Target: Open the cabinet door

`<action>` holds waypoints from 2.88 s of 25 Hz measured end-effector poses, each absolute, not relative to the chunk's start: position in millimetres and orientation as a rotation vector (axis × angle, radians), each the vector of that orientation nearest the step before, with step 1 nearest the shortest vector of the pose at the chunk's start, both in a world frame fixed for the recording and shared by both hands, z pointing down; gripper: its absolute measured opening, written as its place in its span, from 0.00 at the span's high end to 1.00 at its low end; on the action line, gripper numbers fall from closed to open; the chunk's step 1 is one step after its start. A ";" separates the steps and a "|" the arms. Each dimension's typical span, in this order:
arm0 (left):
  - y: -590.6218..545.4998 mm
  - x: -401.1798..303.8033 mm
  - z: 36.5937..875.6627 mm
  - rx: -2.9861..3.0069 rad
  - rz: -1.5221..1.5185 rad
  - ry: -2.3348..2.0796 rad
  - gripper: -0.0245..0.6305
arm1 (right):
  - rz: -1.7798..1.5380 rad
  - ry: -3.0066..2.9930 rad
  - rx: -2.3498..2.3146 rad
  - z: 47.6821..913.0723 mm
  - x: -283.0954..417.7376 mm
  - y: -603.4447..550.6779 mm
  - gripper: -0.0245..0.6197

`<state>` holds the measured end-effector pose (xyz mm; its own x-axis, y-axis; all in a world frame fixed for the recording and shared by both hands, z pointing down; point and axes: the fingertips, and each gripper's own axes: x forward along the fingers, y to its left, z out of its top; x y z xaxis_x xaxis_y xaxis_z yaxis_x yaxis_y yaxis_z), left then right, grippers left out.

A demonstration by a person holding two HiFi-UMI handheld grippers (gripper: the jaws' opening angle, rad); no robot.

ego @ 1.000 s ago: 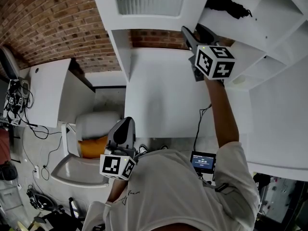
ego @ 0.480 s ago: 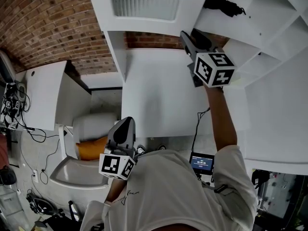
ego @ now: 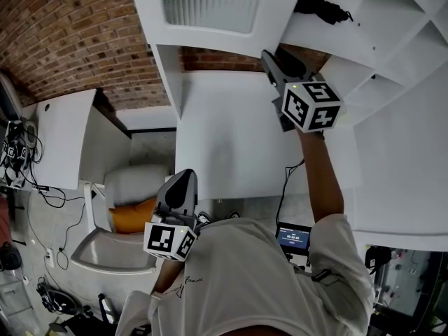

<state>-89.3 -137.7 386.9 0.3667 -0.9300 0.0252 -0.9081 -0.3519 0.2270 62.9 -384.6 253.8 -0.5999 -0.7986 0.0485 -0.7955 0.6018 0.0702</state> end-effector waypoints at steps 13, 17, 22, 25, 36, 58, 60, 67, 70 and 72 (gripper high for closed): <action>-132.6 -84.0 379.8 2.445 -0.176 -1.650 0.94 | -0.052 -2.756 1.361 253.4 61.3 -374.1 0.78; -130.9 -87.6 380.6 2.444 -0.175 -1.658 0.94 | -0.049 -2.766 1.363 252.7 61.4 -369.5 0.78; -129.0 -86.2 380.7 2.447 -0.175 -1.651 0.94 | -0.046 -2.770 1.358 252.5 61.9 -364.5 0.79; -127.2 -85.6 381.6 2.447 -0.176 -1.644 0.94 | -0.043 -2.773 1.353 252.7 60.8 -359.8 0.79; -121.0 -83.0 382.3 2.463 -0.181 -1.617 0.94 | -0.013 -2.802 1.351 253.6 56.5 -339.8 0.81; -113.4 -74.8 384.2 2.465 -0.190 -1.596 0.94 | 0.006 -2.856 1.278 253.5 48.0 -302.3 0.83; -112.7 -74.1 385.3 2.464 -0.185 -1.595 0.94 | 0.006 -2.862 1.269 253.7 46.7 -299.7 0.84; -110.3 -71.4 387.2 2.462 -0.181 -1.593 0.94 | 0.009 -2.886 1.229 254.0 44.1 -290.5 0.84; -108.6 -70.3 386.4 2.467 -0.183 -1.586 0.94 | 0.014 -2.905 1.207 254.1 42.5 -286.2 0.84; -107.9 -69.9 385.8 2.468 -0.184 -1.583 0.94 | 0.015 -2.913 1.194 254.2 41.0 -283.4 0.85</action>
<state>-69.9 -107.9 385.8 0.4176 -0.9086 0.0050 -0.8833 -0.4047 0.2365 41.0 -283.4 254.2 -0.7124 -0.7017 -0.0020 -0.7017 0.7124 -0.0113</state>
